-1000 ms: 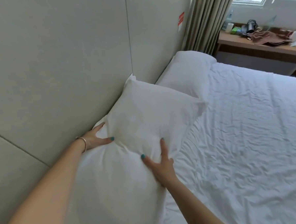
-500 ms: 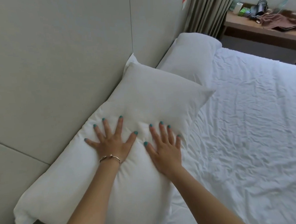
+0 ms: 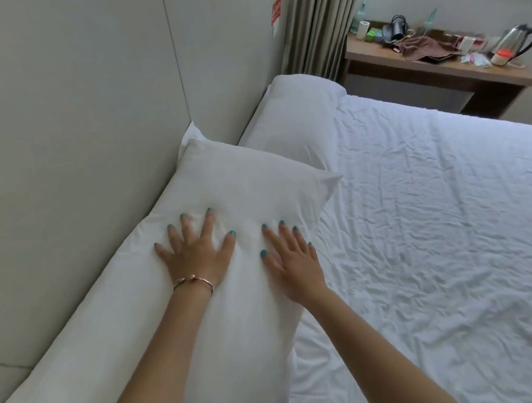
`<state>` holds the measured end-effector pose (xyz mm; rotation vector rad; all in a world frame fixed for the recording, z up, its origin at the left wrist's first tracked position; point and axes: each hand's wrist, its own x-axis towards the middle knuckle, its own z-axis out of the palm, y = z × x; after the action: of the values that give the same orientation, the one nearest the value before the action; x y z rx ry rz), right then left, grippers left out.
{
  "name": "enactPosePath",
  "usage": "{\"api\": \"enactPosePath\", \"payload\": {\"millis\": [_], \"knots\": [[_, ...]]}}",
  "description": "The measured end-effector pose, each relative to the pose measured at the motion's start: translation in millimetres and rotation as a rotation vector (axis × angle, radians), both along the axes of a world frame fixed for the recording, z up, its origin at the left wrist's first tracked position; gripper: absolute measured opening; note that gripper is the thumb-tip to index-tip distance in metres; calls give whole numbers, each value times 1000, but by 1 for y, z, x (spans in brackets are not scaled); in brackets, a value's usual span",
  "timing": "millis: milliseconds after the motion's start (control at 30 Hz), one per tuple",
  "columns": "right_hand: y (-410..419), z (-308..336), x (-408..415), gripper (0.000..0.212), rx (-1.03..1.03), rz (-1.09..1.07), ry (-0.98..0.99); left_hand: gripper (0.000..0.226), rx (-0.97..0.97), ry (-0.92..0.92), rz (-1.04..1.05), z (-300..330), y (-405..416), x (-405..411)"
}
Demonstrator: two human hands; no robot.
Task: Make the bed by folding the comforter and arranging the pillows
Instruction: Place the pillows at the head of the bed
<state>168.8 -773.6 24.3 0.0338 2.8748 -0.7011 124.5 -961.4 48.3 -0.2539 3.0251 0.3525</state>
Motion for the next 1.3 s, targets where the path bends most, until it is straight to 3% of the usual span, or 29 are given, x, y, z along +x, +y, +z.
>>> {"api": "enactPosePath", "payload": {"millis": [367,567,667,800,867,933,1033,1100,1200,1300], "knots": [[64,0,-104,57,-72,50,-8,65,-98,-19,-98,2,89,-103],[129,-30,-242,57,-166,-7,12,66,-130,-12,-102,-27,153,-236],[171,-67,-322,71,-288,-119,-99,74,47,22,-101,-52,188,-316],[229,-123,-403,108,-203,-359,-82,82,431,-31,-55,-90,223,-393],[254,-144,-440,122,-195,-494,-134,83,443,-30,-39,-113,229,-405],[273,-164,-468,127,-193,-513,-191,85,338,-88,-60,-136,231,-400],[293,-190,-486,120,-373,-518,-252,89,182,-203,-161,-152,237,-387],[303,-201,-487,109,-497,-523,-260,92,203,-210,-206,-148,244,-383],[311,-198,-487,85,-654,-491,-172,91,278,-176,-238,-138,250,-375],[326,-166,-480,81,-767,-455,-48,86,90,-160,-263,-129,250,-361]]}}
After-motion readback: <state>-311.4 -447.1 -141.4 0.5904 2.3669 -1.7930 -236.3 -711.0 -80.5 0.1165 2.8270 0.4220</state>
